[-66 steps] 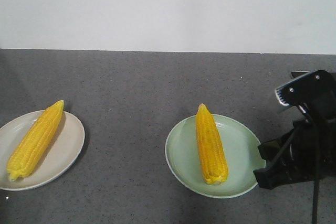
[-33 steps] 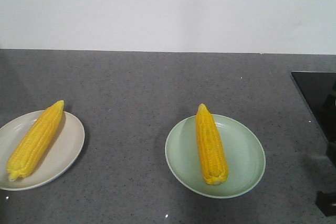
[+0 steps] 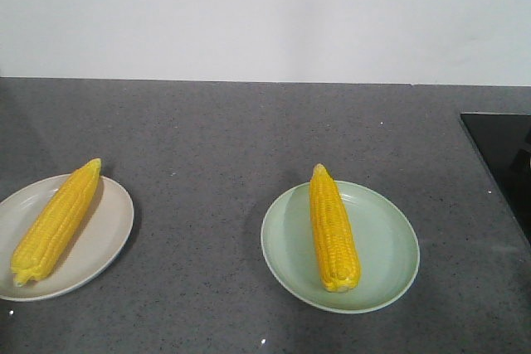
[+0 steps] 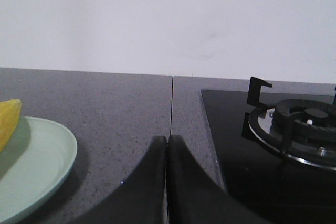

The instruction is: Distribute corn equally

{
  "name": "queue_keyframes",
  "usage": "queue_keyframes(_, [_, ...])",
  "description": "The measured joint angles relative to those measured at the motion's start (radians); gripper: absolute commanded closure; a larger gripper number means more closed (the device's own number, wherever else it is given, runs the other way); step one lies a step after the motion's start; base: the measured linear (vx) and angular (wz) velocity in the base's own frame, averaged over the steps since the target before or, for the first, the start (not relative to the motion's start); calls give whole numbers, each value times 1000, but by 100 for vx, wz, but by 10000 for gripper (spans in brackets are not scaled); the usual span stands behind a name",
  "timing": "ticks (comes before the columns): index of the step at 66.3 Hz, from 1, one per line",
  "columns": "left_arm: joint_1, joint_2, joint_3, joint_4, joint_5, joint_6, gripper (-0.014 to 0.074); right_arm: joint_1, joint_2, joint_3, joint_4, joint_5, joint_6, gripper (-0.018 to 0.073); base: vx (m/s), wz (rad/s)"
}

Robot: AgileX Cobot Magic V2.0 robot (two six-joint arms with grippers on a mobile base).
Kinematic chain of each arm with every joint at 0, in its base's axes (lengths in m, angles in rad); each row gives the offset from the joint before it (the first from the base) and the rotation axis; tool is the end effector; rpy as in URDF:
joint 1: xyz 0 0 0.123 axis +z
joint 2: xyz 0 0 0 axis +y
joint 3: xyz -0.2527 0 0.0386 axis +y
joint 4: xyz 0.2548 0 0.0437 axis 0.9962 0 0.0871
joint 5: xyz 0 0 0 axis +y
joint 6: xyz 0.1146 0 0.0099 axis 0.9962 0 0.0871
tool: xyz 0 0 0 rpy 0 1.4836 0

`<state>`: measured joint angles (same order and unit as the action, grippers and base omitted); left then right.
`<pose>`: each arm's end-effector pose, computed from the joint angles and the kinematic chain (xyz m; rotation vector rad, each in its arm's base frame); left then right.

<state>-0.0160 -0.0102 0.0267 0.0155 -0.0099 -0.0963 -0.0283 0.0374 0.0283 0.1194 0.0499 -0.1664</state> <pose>0.1171 -0.0019 0.2077 -0.0482 1.4899 -0.0783 0.1210 -0.0027 0.1946 -0.0197 1.5990 -0.0539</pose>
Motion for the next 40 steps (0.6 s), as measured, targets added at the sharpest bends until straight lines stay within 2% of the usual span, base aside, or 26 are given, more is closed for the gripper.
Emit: queue_keyframes(40, [0, 0, 0, 0, 0, 0, 603, 0, -49, 1, -8, 40, 4, 570, 0, 0])
